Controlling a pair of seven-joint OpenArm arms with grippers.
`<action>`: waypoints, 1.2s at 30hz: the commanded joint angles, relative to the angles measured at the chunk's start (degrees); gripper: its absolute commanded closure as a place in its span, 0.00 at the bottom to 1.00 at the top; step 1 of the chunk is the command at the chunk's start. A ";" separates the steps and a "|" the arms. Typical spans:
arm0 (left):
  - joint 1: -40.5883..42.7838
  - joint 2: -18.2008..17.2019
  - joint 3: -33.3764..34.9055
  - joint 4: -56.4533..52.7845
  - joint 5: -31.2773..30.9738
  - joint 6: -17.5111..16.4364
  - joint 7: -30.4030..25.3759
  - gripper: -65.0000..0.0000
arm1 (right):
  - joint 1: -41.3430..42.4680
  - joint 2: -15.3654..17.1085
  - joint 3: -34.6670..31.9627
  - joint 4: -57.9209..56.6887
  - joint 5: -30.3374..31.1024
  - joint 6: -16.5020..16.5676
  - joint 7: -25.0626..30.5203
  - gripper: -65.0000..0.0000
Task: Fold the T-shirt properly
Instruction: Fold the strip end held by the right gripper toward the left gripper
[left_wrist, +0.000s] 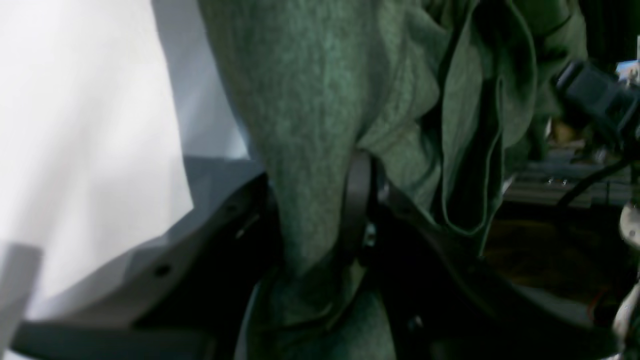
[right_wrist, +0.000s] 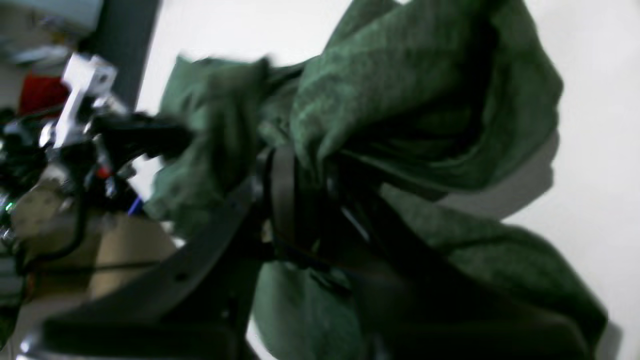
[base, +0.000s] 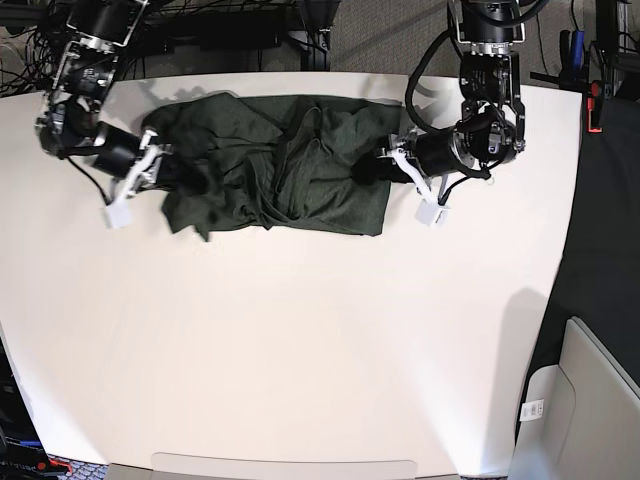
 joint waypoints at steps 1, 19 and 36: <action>-0.48 0.04 -0.05 -0.69 -0.73 -0.08 -0.43 0.82 | 1.11 -0.43 -1.21 2.17 2.50 -0.07 0.82 0.99; 1.54 0.04 0.04 -4.03 -0.73 -0.08 -1.84 0.82 | 6.03 -17.56 -16.69 1.82 -3.47 -0.07 0.82 0.99; 1.63 -0.04 -0.05 -1.84 -0.82 -0.08 -1.23 0.75 | 9.46 -17.56 -16.60 -2.49 -13.06 -0.07 3.23 0.70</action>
